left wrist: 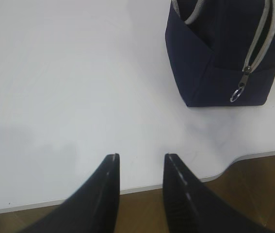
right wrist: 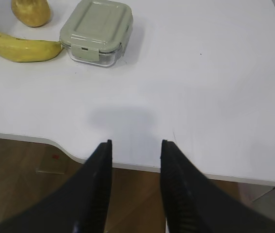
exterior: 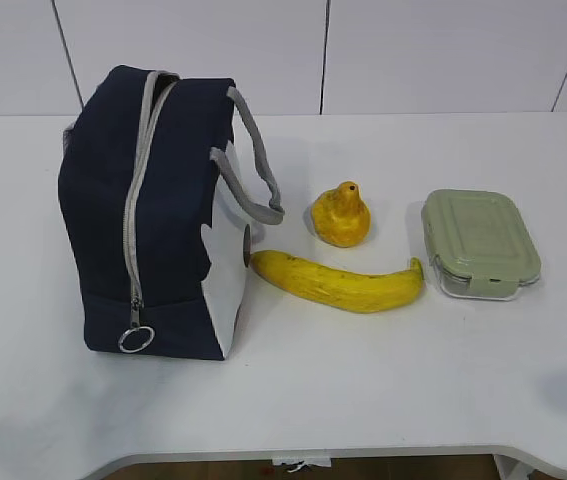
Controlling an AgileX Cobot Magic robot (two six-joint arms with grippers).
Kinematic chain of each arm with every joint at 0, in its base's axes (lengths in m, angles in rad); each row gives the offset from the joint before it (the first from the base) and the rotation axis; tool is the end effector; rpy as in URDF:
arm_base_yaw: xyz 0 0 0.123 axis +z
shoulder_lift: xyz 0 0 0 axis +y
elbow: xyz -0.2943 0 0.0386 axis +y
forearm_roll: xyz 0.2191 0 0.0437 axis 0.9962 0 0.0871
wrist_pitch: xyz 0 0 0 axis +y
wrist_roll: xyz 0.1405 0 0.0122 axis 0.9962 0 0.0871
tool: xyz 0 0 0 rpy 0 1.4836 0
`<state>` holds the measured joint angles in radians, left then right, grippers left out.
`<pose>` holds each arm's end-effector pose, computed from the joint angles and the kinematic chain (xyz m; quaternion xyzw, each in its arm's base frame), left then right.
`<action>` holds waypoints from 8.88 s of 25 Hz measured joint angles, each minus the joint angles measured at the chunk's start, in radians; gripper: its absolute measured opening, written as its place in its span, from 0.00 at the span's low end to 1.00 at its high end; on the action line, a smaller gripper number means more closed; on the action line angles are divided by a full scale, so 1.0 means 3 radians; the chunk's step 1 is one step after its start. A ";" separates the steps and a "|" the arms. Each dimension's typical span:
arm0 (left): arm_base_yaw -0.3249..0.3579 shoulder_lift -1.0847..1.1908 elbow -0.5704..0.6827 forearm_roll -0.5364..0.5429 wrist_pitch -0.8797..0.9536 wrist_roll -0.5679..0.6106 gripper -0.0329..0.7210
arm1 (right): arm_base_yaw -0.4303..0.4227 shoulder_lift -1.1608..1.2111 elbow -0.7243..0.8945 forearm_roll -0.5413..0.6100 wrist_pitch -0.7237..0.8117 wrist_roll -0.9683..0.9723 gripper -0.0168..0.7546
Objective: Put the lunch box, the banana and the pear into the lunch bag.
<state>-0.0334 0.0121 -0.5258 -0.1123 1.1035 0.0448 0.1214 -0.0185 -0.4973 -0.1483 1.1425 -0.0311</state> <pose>-0.0018 -0.0141 0.2435 0.0373 0.8586 -0.0531 0.5086 -0.0034 -0.0195 0.2309 -0.0596 0.8656 -0.0515 0.4946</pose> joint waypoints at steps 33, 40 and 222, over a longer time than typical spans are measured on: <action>0.0000 0.0000 0.0000 -0.0145 0.0000 0.0000 0.38 | 0.0000 0.2200 -0.0613 -0.0087 -0.0362 0.0895 0.70; 0.0000 0.0000 0.0000 -0.0134 0.0000 0.0000 0.38 | 0.0000 0.2945 -0.1104 -0.0122 -0.0525 0.0973 0.69; 0.0000 0.0593 -0.0220 -0.0769 -0.0179 -0.0066 0.37 | -0.1640 0.5958 -0.2788 0.4074 0.0118 -0.1981 0.51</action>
<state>-0.0334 0.1899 -0.5918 -0.3429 1.0498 0.0249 -0.3706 1.7689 -1.3337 1.0741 1.1778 -0.6252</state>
